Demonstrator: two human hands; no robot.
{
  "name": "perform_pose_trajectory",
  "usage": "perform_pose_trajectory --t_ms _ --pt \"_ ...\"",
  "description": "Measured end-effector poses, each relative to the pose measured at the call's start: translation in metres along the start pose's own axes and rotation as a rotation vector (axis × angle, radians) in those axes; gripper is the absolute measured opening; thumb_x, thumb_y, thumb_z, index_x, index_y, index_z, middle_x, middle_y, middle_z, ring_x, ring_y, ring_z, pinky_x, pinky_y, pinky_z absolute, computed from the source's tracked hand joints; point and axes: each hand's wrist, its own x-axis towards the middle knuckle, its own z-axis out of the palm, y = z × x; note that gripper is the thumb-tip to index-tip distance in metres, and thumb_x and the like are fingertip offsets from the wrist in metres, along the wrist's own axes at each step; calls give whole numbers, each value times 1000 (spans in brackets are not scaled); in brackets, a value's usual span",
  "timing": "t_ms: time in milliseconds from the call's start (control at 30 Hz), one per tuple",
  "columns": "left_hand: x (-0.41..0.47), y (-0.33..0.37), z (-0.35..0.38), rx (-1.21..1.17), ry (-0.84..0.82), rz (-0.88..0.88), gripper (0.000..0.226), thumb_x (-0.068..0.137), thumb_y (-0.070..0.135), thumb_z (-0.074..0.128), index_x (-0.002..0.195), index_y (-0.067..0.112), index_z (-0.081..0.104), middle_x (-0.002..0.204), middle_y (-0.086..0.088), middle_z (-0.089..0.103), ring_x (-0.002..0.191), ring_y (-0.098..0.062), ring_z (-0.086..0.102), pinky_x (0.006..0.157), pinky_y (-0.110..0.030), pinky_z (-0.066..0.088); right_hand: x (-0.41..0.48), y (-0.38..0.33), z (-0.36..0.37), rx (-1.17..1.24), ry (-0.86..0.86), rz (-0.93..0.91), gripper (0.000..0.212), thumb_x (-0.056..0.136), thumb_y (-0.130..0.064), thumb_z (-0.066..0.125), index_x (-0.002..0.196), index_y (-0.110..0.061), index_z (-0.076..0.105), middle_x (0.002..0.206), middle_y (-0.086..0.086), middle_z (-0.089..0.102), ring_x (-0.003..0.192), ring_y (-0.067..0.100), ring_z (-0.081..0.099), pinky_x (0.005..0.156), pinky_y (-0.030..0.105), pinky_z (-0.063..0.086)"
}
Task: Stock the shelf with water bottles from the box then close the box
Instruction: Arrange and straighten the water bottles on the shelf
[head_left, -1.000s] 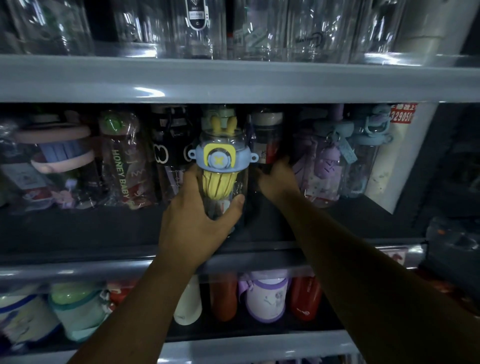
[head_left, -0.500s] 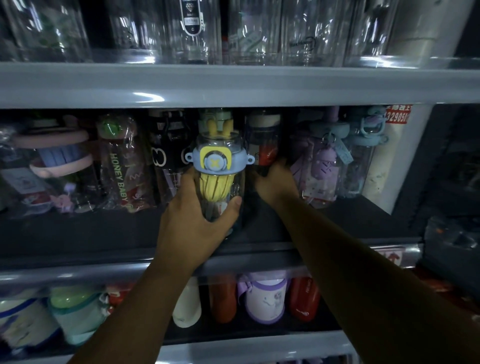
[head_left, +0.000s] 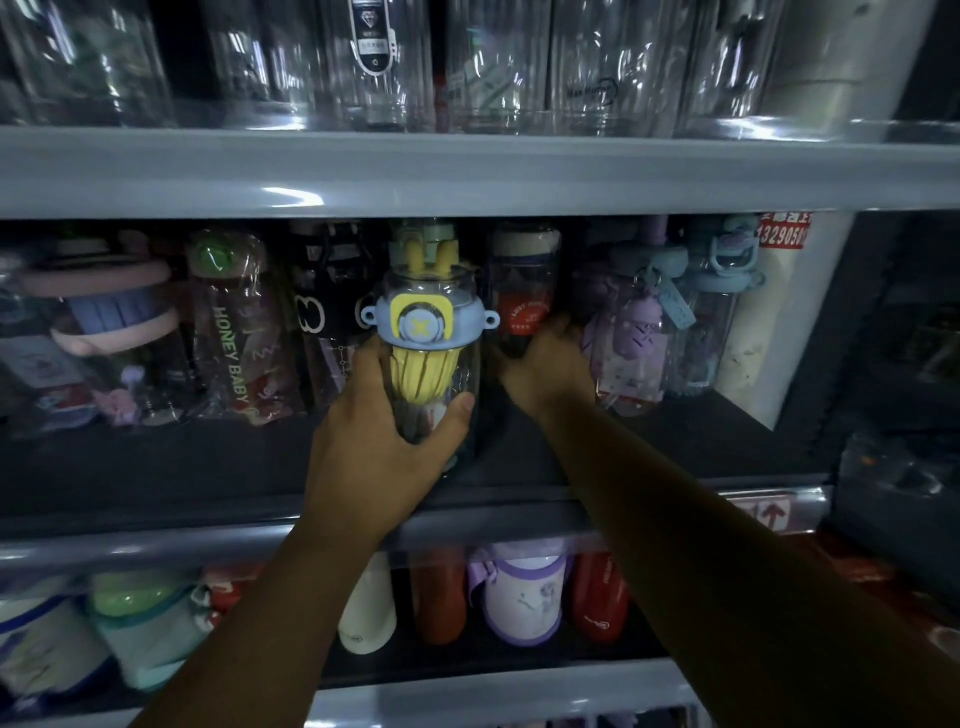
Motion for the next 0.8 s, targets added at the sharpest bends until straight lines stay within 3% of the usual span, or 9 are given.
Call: perform_pose_trajectory --t_ms 100,300,467,700,800 --pt "0 0 0 17 -6 1 73 74 73 63 133 32 46 106 17 67 95 -10 67 83 -43 59 -1 -1 -1 51 -10 3 96 84 -59 69 147 -1 26 145 20 45 128 43 52 101 54 48" --pt "0 0 0 6 -16 -12 75 74 74 63 133 32 46 109 17 66 98 -10 67 85 -44 59 1 2 -2 47 20 -1 82 87 -41 72 142 5 32 137 24 51 123 42 55 98 50 51" --pt "0 0 0 9 -18 -19 78 73 75 62 136 33 45 113 15 67 103 -12 67 88 -45 59 0 0 1 54 5 3 88 86 -55 69 143 0 31 142 22 48 126 42 53 99 51 49" --pt "0 0 -1 9 -20 -17 78 74 74 63 136 32 45 111 16 67 100 -11 67 86 -44 59 2 1 0 42 -29 1 95 86 -54 69 148 2 24 143 23 48 126 45 53 100 56 48" --pt "0 2 -1 18 -19 -22 74 75 73 64 134 33 45 107 18 65 97 -10 66 85 -42 59 4 2 0 21 -23 3 89 89 -44 71 148 4 24 143 25 46 127 45 52 102 54 48"
